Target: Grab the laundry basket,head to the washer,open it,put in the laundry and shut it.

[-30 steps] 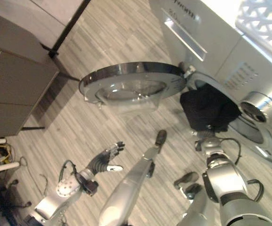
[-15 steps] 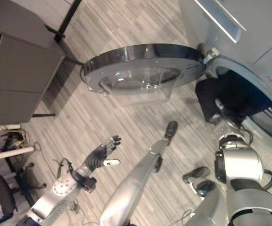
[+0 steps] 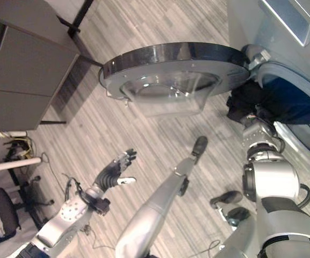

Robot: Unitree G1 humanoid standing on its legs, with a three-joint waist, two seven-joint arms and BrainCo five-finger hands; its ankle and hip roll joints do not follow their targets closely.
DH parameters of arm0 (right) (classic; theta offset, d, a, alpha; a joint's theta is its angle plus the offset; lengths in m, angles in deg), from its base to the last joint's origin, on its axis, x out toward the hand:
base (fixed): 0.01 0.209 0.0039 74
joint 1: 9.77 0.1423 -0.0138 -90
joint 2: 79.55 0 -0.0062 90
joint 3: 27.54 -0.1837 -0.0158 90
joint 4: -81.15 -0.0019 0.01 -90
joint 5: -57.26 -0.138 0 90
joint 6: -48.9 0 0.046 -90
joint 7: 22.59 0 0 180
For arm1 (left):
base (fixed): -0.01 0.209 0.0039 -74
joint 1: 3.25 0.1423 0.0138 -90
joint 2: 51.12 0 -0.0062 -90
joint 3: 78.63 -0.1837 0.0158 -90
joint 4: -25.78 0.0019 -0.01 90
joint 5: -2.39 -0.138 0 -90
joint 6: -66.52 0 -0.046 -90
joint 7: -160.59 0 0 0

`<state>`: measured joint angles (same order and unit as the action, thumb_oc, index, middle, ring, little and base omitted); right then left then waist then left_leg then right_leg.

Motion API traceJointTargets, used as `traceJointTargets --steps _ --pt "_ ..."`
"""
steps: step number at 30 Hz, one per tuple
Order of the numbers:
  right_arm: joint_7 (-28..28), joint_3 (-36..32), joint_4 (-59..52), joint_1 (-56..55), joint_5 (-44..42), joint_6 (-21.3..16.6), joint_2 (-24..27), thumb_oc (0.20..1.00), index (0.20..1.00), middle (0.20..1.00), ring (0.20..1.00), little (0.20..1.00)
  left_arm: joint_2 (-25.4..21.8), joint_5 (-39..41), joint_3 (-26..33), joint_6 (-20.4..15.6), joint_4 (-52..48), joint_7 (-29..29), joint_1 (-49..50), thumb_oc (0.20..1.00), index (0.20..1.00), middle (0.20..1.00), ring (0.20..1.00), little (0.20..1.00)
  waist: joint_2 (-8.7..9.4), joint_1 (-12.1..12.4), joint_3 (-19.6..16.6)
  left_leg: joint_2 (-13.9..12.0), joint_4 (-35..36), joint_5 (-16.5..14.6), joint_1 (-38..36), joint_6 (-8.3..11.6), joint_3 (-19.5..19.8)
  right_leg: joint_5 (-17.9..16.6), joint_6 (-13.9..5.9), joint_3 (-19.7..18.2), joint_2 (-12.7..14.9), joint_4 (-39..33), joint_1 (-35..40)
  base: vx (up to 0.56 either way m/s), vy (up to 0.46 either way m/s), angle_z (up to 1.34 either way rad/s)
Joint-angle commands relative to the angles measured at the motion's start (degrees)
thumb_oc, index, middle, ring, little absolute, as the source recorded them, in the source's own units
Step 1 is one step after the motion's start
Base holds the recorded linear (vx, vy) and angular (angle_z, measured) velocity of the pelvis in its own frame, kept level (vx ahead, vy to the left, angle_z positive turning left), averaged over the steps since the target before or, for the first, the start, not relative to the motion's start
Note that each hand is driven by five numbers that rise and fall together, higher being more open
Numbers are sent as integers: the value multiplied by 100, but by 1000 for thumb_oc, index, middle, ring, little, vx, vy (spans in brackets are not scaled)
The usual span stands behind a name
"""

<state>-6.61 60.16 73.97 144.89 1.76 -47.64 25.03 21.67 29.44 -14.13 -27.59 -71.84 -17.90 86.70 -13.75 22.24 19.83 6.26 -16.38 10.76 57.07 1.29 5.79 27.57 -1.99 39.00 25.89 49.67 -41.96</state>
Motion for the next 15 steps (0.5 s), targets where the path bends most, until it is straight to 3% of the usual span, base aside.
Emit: traceJointTargets --steps 1,5,7,8,9,10,11,15 --pt "49 -51 -1095 -220 -96 -929 360 200 200 200 200 200 213 -43 22 -323 109 156 -13 1000 1000 1000 1000 1000 -44 -29 -134 -176 -24 -712 37 122 -624 -440 -234 -214 -227 -426 -170 0 0 0" --pt "259 -232 -1882 -543 -132 -1279 294 200 200 200 200 200 253 -25 71 -349 205 237 -38 1000 1000 1000 1000 1000 71 -159 -164 -239 44 -721 -135 123 -705 -535 -230 -288 -356 -633 -44 -12 26 -8" --pt "525 -521 -2757 -824 -90 -1698 183 200 200 200 200 200 251 26 137 -359 217 292 -29 1000 1000 1000 1000 1000 143 -275 -189 -281 104 -720 -255 124 -756 -605 -241 -335 -461 -802 36 -13 19 -19" --pt "811 -804 -3774 -1111 117 -2110 61 200 200 200 200 200 226 118 174 -346 212 336 20 1000 1000 1000 1000 1000 207 -416 -220 -313 184 -707 -375 135 -794 -656 -252 -372 -551 -963 125 -6 26 -24" --pt "1071 -909 -4310 -1267 438 -2259 -4 200 200 200 200 200 197 168 185 -336 209 362 67 1000 1000 1000 1000 1000 240 -467 -239 -330 236 -690 -439 139 -811 -674 -250 -395 -600 -1064 192 -3 23 -29" --pt "1193 -929 -4449 -1338 558 -2247 -70 200 200 200 200 200 187 175 185 -332 203 365 78 1000 1000 1000 1000 1000 246 -462 -238 -336 253 -683 -462 141 -815 -683 -248 -398 -614 -1090 213 -5 24 -27" --pt "1521 -1092 -5275 -1461 1080 -2423 -171 200 200 200 200 200 179 250 130 -298 153 409 119 1000 1000 1000 1000 1000 257 -581 -248 -350 315 -643 -522 156 -846 -702 -239 -455 -683 -1215 286 -6 27 -27" --pt "2286 -1215 -6638 -1788 2531 -2221 -410 200 200 200 200 200 52 351 58 -267 -28 361 283 1000 1000 1000 1000 1000 235 -662 -273 -369 481 -560 -722 185 -889 -727 -218 -540 -790 -1403 439 -1 24 -19"
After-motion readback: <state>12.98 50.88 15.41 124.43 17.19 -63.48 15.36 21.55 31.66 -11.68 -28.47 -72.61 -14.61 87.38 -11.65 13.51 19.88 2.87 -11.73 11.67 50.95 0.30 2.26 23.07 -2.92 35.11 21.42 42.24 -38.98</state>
